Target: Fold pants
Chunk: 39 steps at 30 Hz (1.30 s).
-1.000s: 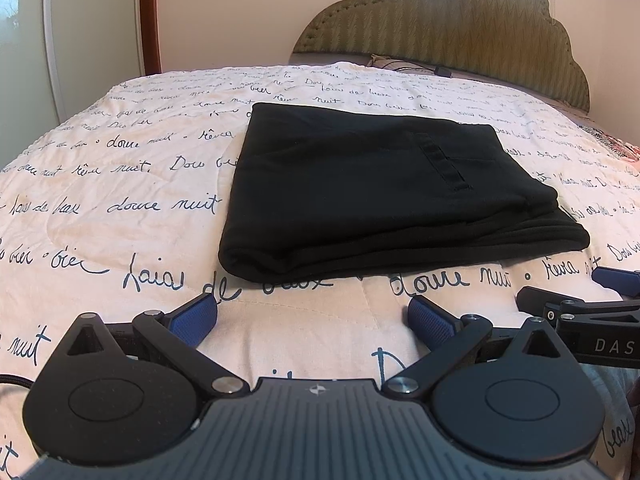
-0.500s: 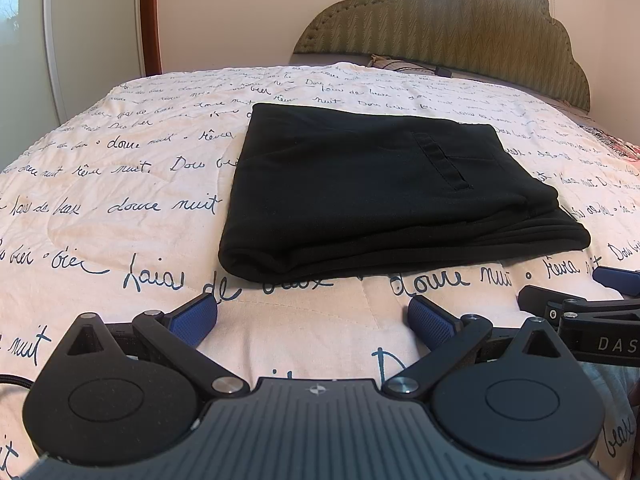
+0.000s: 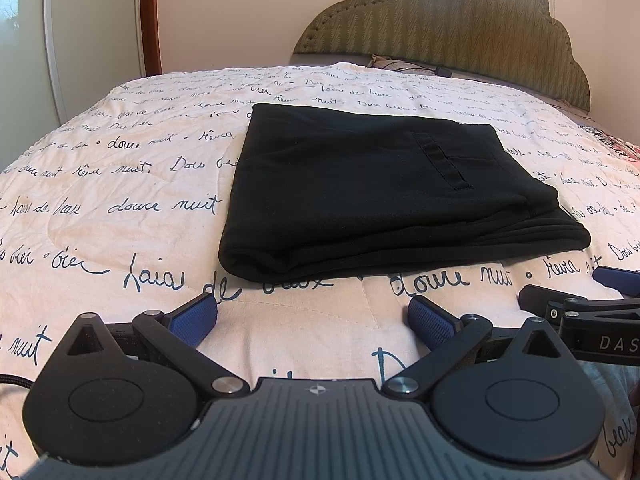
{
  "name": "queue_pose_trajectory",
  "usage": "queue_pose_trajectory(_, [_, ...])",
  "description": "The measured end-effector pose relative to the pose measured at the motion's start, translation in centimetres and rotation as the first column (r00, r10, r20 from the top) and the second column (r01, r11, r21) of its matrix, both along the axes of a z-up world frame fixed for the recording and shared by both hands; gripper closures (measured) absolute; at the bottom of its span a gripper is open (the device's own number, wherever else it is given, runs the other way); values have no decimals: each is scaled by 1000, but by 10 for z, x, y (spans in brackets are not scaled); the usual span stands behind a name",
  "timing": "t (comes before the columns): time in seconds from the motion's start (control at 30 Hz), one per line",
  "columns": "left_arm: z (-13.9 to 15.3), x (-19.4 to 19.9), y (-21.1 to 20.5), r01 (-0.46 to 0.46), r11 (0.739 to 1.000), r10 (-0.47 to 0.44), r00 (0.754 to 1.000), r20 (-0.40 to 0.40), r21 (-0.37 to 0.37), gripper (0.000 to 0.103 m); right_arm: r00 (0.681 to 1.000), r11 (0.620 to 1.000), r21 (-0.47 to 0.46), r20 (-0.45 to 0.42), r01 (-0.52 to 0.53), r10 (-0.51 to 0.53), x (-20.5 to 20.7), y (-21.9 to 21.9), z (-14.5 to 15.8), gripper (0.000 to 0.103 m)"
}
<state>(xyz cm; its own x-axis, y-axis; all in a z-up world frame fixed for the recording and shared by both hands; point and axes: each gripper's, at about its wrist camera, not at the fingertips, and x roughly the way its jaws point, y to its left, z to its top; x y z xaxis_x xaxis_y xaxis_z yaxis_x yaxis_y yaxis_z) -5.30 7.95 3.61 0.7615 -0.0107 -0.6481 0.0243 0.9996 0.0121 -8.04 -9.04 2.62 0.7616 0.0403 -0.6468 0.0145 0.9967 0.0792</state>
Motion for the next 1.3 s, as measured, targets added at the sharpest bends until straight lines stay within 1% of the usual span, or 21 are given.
queue_pose_trajectory(1.3, [0,0,0,0,1000,0,1000,0,0,0,1000,1000,2,1,1,-1,0,-1,0,0])
